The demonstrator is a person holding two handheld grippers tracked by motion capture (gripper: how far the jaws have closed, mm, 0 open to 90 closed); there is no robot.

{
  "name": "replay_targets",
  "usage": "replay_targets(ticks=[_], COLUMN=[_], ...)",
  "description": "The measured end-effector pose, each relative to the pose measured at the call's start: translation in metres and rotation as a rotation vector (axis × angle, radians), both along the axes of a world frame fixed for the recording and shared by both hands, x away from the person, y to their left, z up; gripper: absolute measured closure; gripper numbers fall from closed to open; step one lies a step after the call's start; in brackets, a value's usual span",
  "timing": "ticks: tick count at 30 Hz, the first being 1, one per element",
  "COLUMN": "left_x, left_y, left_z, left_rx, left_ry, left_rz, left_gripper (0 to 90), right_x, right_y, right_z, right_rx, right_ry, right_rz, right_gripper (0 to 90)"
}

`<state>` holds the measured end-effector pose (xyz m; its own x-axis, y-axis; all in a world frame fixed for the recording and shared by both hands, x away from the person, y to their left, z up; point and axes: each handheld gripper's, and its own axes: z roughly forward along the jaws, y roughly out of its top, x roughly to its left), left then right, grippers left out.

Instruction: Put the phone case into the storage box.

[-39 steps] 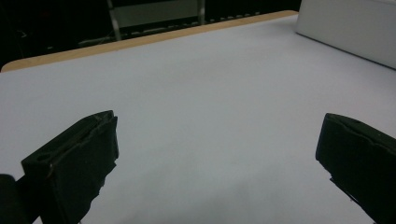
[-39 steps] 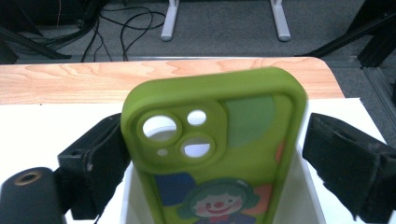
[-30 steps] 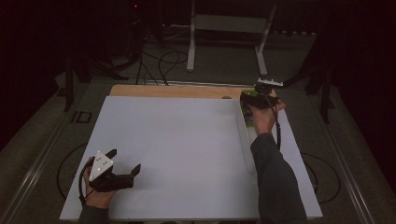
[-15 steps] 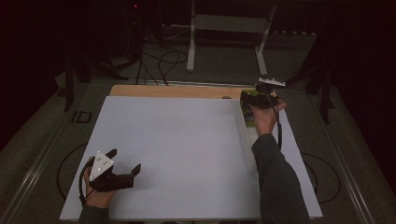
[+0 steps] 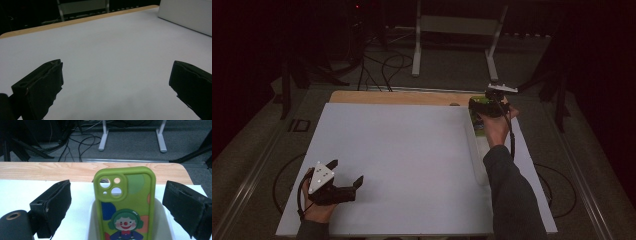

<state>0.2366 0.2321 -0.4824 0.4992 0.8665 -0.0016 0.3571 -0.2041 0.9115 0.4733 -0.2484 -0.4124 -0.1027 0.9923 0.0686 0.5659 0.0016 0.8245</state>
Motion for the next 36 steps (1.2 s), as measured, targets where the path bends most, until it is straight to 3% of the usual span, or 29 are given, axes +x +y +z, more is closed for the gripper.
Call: replay_targets(ticks=[16,36], left_x=[0.0,0.0], left_y=[-0.001,-0.002], left_z=[0.0,0.0], left_rx=[0.003,0.004], left_ry=[0.003,0.006], left_rz=[-0.006,-0.013], left_gripper=[0.0,0.0], right_x=[-0.018,-0.057], right_y=[0.011,0.031], right_z=[-0.001,0.004], right_rx=[-0.008,0.007], right_ry=[-0.004,-0.016], right_rz=[0.094,0.246], right_gripper=[7.9,8.3])
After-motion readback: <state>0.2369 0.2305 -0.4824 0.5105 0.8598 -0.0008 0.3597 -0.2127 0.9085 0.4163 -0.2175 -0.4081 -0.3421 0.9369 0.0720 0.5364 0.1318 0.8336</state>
